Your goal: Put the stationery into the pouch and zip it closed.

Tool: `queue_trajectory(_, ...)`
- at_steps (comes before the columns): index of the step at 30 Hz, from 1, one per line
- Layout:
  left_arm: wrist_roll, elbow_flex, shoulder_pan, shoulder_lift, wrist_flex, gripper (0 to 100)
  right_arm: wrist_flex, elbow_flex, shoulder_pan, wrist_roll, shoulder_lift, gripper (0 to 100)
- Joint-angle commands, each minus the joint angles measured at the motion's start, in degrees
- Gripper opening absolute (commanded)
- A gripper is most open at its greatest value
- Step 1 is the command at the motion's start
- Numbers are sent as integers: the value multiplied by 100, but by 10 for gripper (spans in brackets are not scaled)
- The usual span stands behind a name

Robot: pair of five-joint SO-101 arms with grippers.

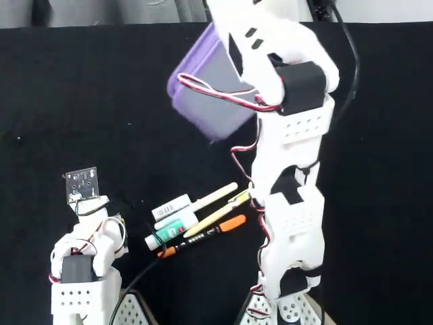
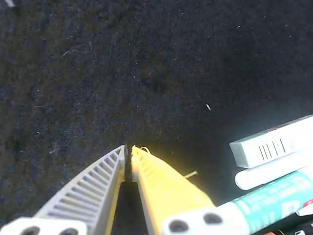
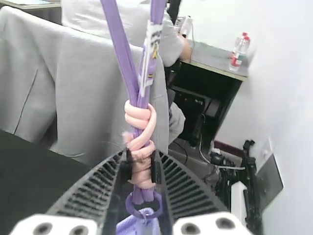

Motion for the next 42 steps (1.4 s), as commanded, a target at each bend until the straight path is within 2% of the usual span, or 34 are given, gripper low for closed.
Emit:
queue_trajectory(1,35,136,-31,18,18,30,325,-136,88,-70,-382,11)
queue_trajectory(11,35,136,-31,18,18,30,826,-119,-747,-62,-365,11)
queue_trajectory(17,35,136,-31,18,18,30,862,-84,-1530,-26,-365,11)
queue_trajectory(25,35,136,-31,18,18,30,1582,400,-2593,-26,-374,11)
queue_trajectory(31,35,136,-31,18,18,30,2154,462,-2593,-26,-374,11)
queue_trajectory(42,35,136,-31,18,18,30,2154,1640,-2699,-70,-382,11)
